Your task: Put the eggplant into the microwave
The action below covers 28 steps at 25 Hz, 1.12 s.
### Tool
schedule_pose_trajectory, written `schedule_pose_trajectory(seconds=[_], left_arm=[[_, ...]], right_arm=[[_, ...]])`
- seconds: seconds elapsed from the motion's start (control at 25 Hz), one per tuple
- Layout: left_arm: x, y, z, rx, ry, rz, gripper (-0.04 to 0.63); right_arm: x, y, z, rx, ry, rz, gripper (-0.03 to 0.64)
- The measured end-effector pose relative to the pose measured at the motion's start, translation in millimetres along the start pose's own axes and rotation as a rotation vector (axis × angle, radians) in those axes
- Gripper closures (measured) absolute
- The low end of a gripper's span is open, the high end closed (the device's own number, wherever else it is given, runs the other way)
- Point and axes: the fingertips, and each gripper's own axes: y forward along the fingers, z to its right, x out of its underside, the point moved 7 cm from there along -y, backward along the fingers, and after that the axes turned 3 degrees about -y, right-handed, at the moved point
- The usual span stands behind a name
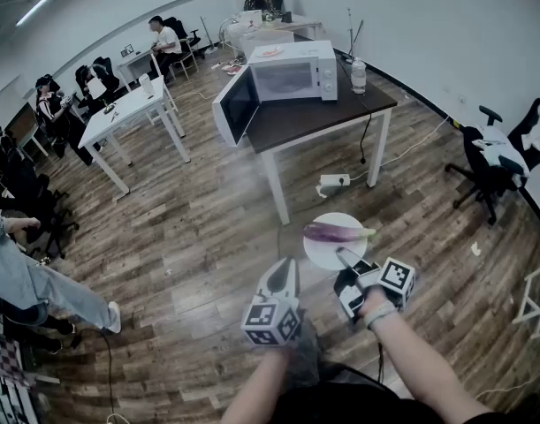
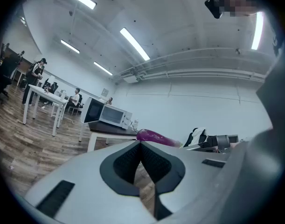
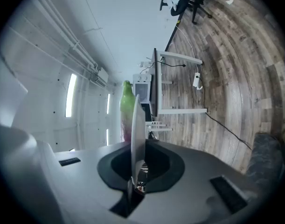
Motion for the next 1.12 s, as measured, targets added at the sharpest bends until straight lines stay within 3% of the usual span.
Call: schedule_pose_trajectory(seconds=[0.44,1.12], left_arm=[[6,53,-10,0.033,0.001,-0.024,0.600],[-36,186,-99,0.067,0.016,-0.068,0.600]], right_arm=[[-22,27,2,-0.011,0.003,-0.030,0.601],[-94,173,-5,-0.016,0.003,0.002,0.600]])
